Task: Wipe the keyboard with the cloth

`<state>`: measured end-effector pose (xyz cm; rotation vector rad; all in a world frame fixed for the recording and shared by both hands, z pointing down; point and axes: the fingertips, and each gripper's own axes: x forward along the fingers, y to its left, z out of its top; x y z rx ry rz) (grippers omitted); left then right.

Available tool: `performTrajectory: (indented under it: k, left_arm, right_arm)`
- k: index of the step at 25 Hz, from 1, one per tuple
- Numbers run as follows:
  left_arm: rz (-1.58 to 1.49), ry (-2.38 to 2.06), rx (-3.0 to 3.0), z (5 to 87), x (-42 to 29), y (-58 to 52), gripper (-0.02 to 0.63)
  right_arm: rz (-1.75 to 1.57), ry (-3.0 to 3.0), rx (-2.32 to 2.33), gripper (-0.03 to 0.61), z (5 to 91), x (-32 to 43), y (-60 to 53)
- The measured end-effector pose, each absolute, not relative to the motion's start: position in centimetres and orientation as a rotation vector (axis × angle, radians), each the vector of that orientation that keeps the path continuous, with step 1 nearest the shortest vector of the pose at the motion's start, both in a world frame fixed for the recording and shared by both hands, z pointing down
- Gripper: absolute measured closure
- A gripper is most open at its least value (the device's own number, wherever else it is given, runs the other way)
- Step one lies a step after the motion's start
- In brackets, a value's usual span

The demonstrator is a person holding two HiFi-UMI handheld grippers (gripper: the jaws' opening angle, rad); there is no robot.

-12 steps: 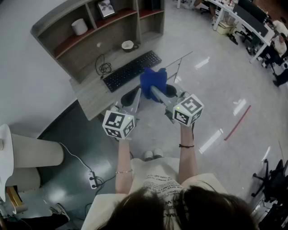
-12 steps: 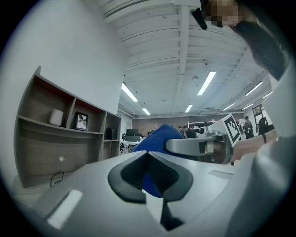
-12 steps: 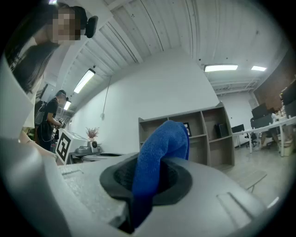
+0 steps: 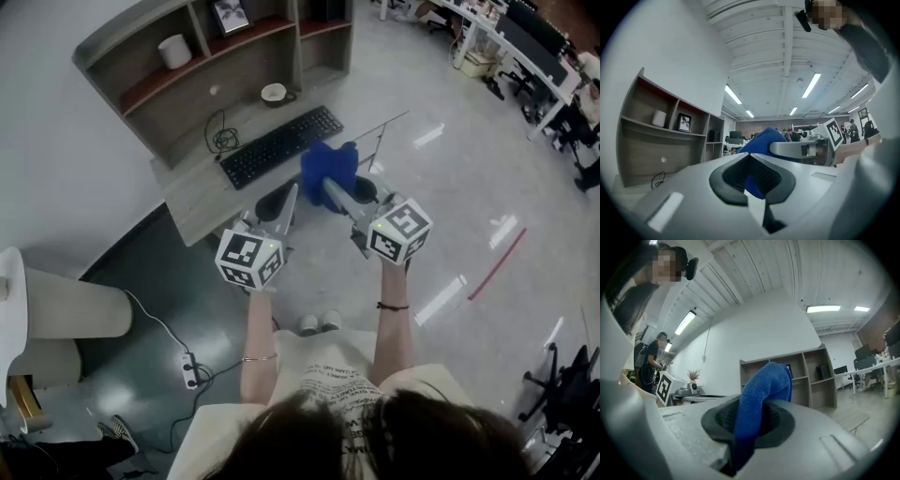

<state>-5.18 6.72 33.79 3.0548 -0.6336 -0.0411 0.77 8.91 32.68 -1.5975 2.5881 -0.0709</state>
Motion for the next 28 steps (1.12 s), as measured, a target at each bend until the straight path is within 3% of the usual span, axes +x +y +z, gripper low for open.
performTrajectory:
  k: [28]
  left_arm:
    - [-0.040, -0.646, 2.972, 36.1, 2.2, 5.6, 0.626]
  right_arm:
    - [-0.140, 2.570, -1.645, 0.520, 35.1, 8.6, 7.6]
